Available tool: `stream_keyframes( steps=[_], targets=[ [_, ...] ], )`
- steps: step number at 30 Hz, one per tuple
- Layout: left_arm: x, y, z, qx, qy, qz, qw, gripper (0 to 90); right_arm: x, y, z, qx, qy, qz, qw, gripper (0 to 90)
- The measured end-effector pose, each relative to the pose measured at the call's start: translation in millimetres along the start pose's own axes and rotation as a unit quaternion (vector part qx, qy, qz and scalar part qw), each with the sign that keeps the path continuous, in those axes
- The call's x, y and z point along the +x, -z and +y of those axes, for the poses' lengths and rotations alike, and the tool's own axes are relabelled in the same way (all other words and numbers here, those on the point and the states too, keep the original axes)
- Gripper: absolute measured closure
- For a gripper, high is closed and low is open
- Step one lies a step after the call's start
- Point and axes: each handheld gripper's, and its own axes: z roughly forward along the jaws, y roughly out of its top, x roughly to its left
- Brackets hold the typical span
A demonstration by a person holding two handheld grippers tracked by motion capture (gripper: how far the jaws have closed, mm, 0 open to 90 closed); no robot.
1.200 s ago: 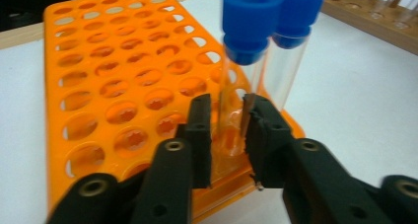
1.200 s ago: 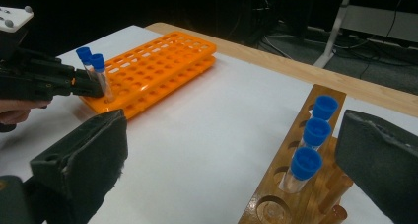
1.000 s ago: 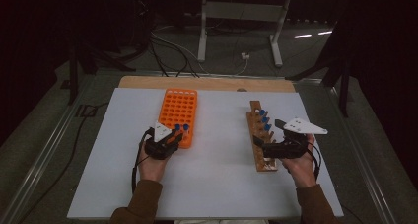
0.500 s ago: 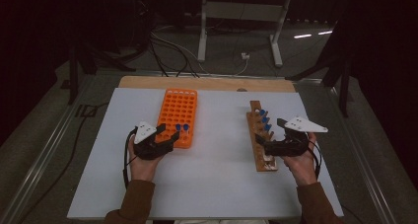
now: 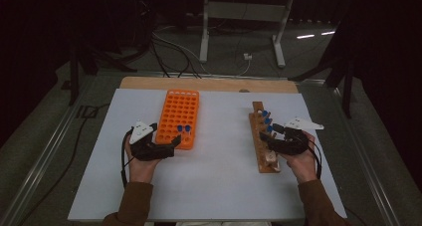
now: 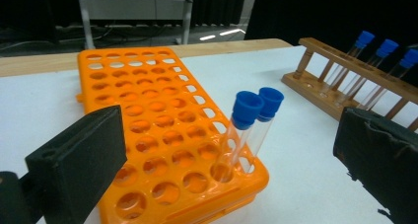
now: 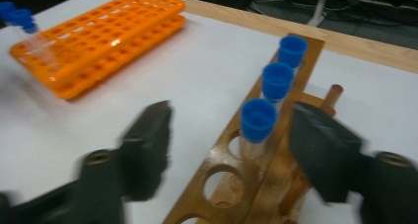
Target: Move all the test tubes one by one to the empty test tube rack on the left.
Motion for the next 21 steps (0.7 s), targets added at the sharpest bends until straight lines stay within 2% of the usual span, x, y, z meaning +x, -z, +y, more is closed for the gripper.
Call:
stream_keyframes(
  steps=[3, 9, 15, 21],
  targets=[
    [-1.5, -0.9, 0.1, 0.001, -0.001, -0.001, 1.0000, 0.7, 0.0, -3.4, -0.7, 0.006, 0.010, -0.013, 0.9999, 53.9],
    [-3.4, -1.8, 0.0, 0.005, -0.007, 0.001, 1.0000, 0.7, -0.5, -10.6, -4.2, 0.015, 0.025, -0.016, 0.9995, 73.9],
    [-3.9, -1.6, 0.1, 0.004, -0.008, 0.002, 1.0000, 0.7, 0.9, -16.0, -5.1, 0.018, 0.033, -0.025, 0.9990, 75.4],
    [-4.5, -1.5, 0.4, 0.002, -0.007, 0.000, 1.0000, 0.7, 0.1, -18.6, -6.0, 0.017, 0.025, -0.028, 0.9992, 76.0]
  ],
)
